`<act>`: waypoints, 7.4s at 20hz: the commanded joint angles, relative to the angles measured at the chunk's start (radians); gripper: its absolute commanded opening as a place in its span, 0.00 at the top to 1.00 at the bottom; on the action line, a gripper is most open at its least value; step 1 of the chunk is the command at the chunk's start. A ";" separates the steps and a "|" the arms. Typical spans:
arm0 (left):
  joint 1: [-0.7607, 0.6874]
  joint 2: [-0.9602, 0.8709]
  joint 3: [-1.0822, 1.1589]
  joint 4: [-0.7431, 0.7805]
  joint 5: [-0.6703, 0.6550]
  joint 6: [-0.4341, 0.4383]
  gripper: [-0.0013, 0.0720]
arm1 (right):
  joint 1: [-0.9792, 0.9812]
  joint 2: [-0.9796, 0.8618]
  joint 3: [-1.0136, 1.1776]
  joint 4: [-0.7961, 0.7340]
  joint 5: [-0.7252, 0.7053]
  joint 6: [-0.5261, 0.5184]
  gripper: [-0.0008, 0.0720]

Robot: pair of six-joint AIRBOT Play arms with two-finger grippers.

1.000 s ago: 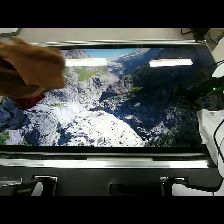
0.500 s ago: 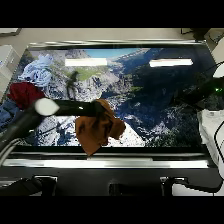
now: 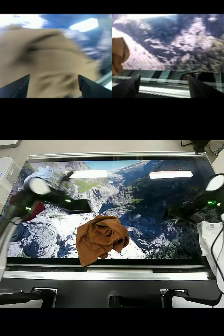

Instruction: Fold the clothes and pants, and hang the long-sleeved shirts on hangers.

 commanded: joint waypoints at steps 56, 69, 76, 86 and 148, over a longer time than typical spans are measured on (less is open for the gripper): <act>0.423 0.618 -0.303 0.056 0.607 0.089 0.95 | 0.060 0.493 -0.188 -0.212 -0.092 -0.019 0.93; 0.249 0.033 -0.336 -0.005 0.425 0.090 0.01 | 0.060 0.246 -0.592 -0.137 -0.511 0.072 0.93; 0.618 0.076 -0.439 0.053 -0.311 0.076 0.01 | 0.060 0.246 -0.592 -0.136 -0.481 0.056 0.93; 0.438 0.213 -1.096 -0.387 0.144 0.307 0.18 | 0.060 0.246 -0.592 -0.128 -0.462 0.056 0.93; 0.541 -0.208 -0.083 -0.419 0.145 0.142 0.11 | -0.060 -0.334 0.388 0.045 -0.451 0.159 0.13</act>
